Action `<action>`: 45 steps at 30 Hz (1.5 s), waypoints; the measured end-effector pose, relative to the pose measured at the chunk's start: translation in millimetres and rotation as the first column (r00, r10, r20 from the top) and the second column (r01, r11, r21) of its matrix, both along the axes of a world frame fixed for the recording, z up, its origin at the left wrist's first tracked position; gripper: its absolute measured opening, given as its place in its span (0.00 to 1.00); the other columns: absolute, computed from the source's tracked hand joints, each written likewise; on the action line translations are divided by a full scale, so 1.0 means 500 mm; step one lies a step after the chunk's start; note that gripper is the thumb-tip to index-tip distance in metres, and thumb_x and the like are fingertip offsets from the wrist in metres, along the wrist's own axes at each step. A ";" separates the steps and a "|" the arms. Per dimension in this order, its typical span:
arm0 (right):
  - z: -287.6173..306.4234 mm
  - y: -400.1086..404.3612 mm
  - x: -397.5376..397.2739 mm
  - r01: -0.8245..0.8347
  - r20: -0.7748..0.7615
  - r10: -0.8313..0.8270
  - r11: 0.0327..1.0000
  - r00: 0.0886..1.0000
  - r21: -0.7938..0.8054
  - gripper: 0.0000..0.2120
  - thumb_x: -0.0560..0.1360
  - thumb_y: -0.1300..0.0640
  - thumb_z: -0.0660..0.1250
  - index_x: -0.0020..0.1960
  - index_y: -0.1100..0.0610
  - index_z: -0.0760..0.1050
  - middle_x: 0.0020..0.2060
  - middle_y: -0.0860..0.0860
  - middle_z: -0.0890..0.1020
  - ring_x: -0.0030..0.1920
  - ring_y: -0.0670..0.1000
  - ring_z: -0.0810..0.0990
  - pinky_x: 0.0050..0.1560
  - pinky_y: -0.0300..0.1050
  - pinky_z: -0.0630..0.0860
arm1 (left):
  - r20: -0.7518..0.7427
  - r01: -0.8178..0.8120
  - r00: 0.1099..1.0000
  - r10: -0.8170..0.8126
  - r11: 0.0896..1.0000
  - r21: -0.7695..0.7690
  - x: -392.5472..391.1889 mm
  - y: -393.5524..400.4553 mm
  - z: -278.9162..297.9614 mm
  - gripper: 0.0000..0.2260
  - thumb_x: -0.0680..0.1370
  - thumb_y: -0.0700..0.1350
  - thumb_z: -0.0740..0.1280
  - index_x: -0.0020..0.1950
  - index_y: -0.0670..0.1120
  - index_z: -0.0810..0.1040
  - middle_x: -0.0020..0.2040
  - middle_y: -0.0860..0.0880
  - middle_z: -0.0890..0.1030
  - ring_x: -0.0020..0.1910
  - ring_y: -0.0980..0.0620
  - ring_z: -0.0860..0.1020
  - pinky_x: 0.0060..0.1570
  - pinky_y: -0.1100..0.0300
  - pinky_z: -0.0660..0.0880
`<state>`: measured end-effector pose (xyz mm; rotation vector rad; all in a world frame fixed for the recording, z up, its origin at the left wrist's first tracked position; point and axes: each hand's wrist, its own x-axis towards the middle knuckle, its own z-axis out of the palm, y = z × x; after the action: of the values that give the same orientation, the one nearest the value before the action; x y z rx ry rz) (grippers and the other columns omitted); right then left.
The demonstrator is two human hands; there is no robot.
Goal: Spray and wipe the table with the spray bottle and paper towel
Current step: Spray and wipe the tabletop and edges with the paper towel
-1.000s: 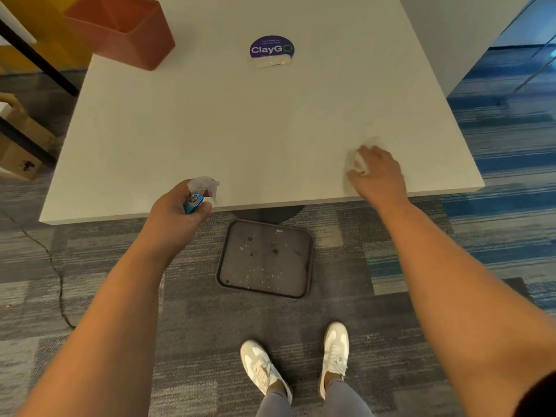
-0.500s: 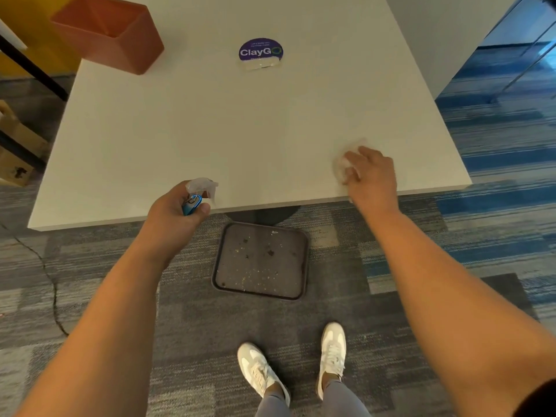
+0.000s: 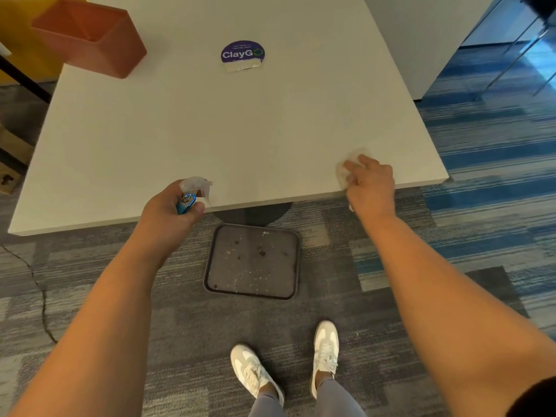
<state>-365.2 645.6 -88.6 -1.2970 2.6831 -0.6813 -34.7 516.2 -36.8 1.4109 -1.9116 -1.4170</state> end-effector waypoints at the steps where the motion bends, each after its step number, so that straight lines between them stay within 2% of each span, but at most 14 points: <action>1: -0.003 0.002 0.008 0.003 -0.017 -0.002 0.998 1.000 0.064 0.22 0.74 0.65 0.61 0.66 0.51 0.73 0.69 0.56 0.69 0.63 0.63 0.66 0.63 0.60 0.68 | 0.002 0.006 1.000 -0.006 1.000 0.002 -0.002 0.002 -0.001 0.14 0.80 0.41 0.65 0.58 0.60 0.78 0.63 0.54 0.77 0.60 0.52 0.75 0.60 0.50 0.74; 4: -0.020 0.009 0.094 -0.221 -0.003 0.222 0.971 0.975 0.091 0.29 0.69 0.69 0.65 0.67 0.49 0.72 0.70 0.54 0.68 0.63 0.62 0.65 0.63 0.59 0.68 | 0.010 0.024 1.000 -0.024 1.000 0.006 -0.014 0.012 -0.002 0.14 0.80 0.42 0.65 0.59 0.60 0.78 0.63 0.55 0.77 0.61 0.52 0.75 0.61 0.50 0.73; 7: -0.034 0.023 0.132 -0.456 0.043 0.457 0.889 0.888 -0.040 0.26 0.65 0.72 0.66 0.59 0.54 0.78 0.63 0.58 0.75 0.54 0.65 0.71 0.53 0.61 0.74 | 0.003 0.037 0.999 -0.037 0.999 -0.015 -0.030 0.019 0.005 0.13 0.80 0.41 0.65 0.59 0.59 0.78 0.62 0.56 0.77 0.61 0.54 0.75 0.62 0.52 0.72; 10: -0.014 0.035 0.056 -0.197 -0.001 0.201 0.962 0.980 -0.191 0.23 0.71 0.70 0.64 0.63 0.53 0.76 0.65 0.58 0.73 0.59 0.64 0.70 0.60 0.55 0.72 | 0.005 0.048 0.999 -0.048 0.998 -0.027 -0.046 0.021 0.012 0.14 0.80 0.40 0.65 0.58 0.59 0.78 0.63 0.56 0.77 0.62 0.55 0.75 0.62 0.52 0.72; 13: 0.013 0.053 -0.066 0.089 -0.077 -0.103 0.982 0.992 -0.169 0.19 0.77 0.64 0.60 0.66 0.53 0.73 0.68 0.57 0.70 0.63 0.60 0.66 0.61 0.47 0.66 | -0.005 0.060 0.998 -0.060 0.998 -0.027 -0.062 0.029 0.012 0.14 0.80 0.39 0.65 0.57 0.59 0.79 0.63 0.57 0.77 0.64 0.54 0.74 0.64 0.52 0.71; 16: 0.007 0.071 -0.172 0.195 -0.085 -0.205 0.974 0.975 -0.115 0.16 0.78 0.63 0.60 0.65 0.57 0.73 0.66 0.61 0.70 0.63 0.63 0.66 0.57 0.46 0.63 | -0.013 0.069 0.998 -0.069 0.998 -0.012 -0.079 0.038 0.007 0.14 0.80 0.39 0.65 0.57 0.58 0.79 0.63 0.59 0.77 0.64 0.55 0.74 0.62 0.54 0.70; 20: -0.043 0.077 -0.164 0.202 -0.023 -0.203 0.979 0.979 -0.040 0.20 0.76 0.67 0.60 0.67 0.60 0.70 0.69 0.63 0.66 0.67 0.63 0.65 0.68 0.56 0.65 | -0.003 0.051 0.999 -0.051 0.999 0.003 -0.099 0.046 0.000 0.14 0.80 0.39 0.65 0.58 0.58 0.79 0.62 0.57 0.78 0.61 0.55 0.75 0.57 0.57 0.70; 24: -0.072 0.058 -0.018 -0.103 0.024 0.108 0.984 0.994 -0.142 0.29 0.68 0.75 0.63 0.66 0.57 0.72 0.68 0.63 0.68 0.68 0.64 0.65 0.69 0.59 0.62 | 0.029 0.077 0.997 -0.077 0.997 -0.011 -0.127 0.057 -0.006 0.13 0.80 0.40 0.65 0.57 0.58 0.79 0.63 0.57 0.77 0.61 0.55 0.74 0.57 0.56 0.70; 28: -0.065 0.046 0.036 -0.399 0.070 0.424 0.887 0.903 -0.231 0.25 0.64 0.72 0.60 0.57 0.57 0.79 0.61 0.63 0.76 0.59 0.67 0.73 0.61 0.62 0.70 | 0.027 0.074 0.997 -0.074 0.997 -0.005 -0.149 0.065 -0.007 0.13 0.80 0.40 0.65 0.59 0.56 0.79 0.63 0.57 0.77 0.61 0.54 0.75 0.55 0.58 0.68; 32: -0.033 0.069 -0.081 0.000 0.075 0.019 0.969 0.997 -0.247 0.24 0.72 0.71 0.61 0.65 0.54 0.73 0.69 0.59 0.68 0.67 0.57 0.69 0.67 0.53 0.69 | 0.015 0.064 0.998 -0.064 0.998 -0.004 -0.149 0.070 -0.008 0.13 0.80 0.39 0.65 0.57 0.57 0.79 0.63 0.58 0.77 0.62 0.55 0.74 0.57 0.58 0.69; 36: -0.038 0.085 -0.141 0.209 -0.014 -0.211 0.975 0.977 -0.079 0.27 0.74 0.66 0.62 0.71 0.55 0.64 0.73 0.60 0.60 0.69 0.61 0.59 0.67 0.59 0.63 | 0.047 0.044 0.998 -0.044 0.999 0.002 -0.130 0.069 -0.016 0.14 0.80 0.40 0.65 0.59 0.58 0.78 0.63 0.58 0.77 0.63 0.55 0.74 0.62 0.53 0.71; 39: -0.075 0.068 -0.049 0.041 -0.010 -0.042 0.995 0.999 -0.088 0.30 0.72 0.70 0.62 0.72 0.56 0.63 0.73 0.61 0.60 0.70 0.63 0.58 0.68 0.59 0.61 | 0.041 0.012 0.999 -0.013 1.000 0.010 -0.112 0.068 -0.019 0.13 0.80 0.40 0.66 0.58 0.58 0.78 0.62 0.59 0.77 0.62 0.55 0.75 0.63 0.51 0.73; 42: -0.077 0.047 0.034 -0.306 0.066 0.331 0.920 0.941 -0.246 0.27 0.69 0.76 0.61 0.66 0.61 0.71 0.66 0.64 0.69 0.64 0.66 0.67 0.65 0.57 0.64 | 0.039 -0.006 0.999 0.006 1.000 0.021 -0.087 0.060 -0.020 0.12 0.80 0.42 0.67 0.58 0.58 0.79 0.61 0.59 0.78 0.62 0.55 0.75 0.64 0.47 0.73; 45: -0.057 0.037 0.005 -0.295 0.000 0.310 0.903 0.951 -0.314 0.25 0.70 0.74 0.61 0.66 0.62 0.72 0.65 0.62 0.71 0.62 0.63 0.67 0.64 0.51 0.63 | 0.057 -0.043 0.997 0.042 0.999 0.020 -0.052 0.048 -0.018 0.12 0.80 0.44 0.67 0.61 0.58 0.77 0.62 0.59 0.78 0.63 0.55 0.75 0.65 0.46 0.72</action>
<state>-362.8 664.2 -116.9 -1.6960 2.3207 -1.1051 -60.5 540.3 -45.8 1.5078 -1.8942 -1.3952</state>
